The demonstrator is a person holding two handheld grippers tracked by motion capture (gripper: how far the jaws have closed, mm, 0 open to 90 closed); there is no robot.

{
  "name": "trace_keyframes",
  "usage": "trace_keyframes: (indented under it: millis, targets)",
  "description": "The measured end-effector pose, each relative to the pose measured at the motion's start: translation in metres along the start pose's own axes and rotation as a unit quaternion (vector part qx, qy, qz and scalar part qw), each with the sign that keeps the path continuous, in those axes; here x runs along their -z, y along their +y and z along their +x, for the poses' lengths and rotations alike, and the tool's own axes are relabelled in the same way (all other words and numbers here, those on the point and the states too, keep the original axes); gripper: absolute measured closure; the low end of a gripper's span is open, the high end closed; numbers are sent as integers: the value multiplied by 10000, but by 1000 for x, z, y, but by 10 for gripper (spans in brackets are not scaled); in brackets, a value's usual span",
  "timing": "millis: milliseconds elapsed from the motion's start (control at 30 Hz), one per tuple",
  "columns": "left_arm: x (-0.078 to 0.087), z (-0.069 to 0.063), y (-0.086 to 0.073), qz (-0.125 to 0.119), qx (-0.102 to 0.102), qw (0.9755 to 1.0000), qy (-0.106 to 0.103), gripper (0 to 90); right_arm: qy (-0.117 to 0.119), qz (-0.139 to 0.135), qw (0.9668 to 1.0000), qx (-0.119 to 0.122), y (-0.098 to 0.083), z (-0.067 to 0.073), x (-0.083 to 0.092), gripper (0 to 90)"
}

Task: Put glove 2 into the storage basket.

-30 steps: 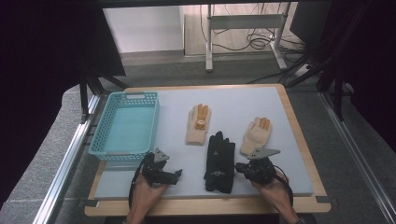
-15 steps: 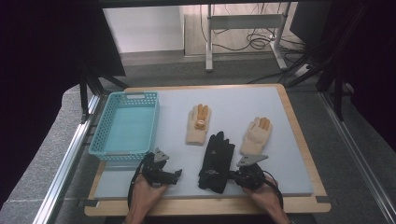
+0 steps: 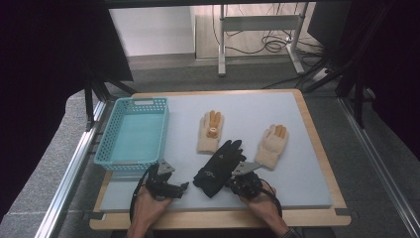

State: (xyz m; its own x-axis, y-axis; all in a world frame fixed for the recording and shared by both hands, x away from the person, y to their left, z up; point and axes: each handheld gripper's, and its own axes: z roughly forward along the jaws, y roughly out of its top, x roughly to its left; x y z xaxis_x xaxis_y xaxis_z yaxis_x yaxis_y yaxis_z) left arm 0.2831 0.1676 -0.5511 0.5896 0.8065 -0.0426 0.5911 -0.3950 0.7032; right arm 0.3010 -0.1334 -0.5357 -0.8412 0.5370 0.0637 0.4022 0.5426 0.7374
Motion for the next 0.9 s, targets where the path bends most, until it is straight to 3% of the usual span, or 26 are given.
trace_keyframes:
  millis: [233,400,700,733,867,900]
  targets:
    - [0,0,0,-1,28,10000,15,59,-10,11,10000,50,2,2,-2,848]
    - [0,-1,-1,-21,29,10000,25,59,-67,-41,10000,46,0,-3,9,819]
    - [0,0,-1,-42,57,10000,-1,58,-543,-251,9976,-344,-17,-34,48,688]
    - [0,0,-1,-41,54,10000,-3,58,-700,-277,9961,-458,-24,-42,57,649]
    - [0,0,-1,-40,49,10000,-1,57,-922,-278,9939,-546,-32,-51,68,605]
    - [0,0,-1,-39,50,10000,-1,58,-1103,-252,9918,-597,-40,-58,75,570]
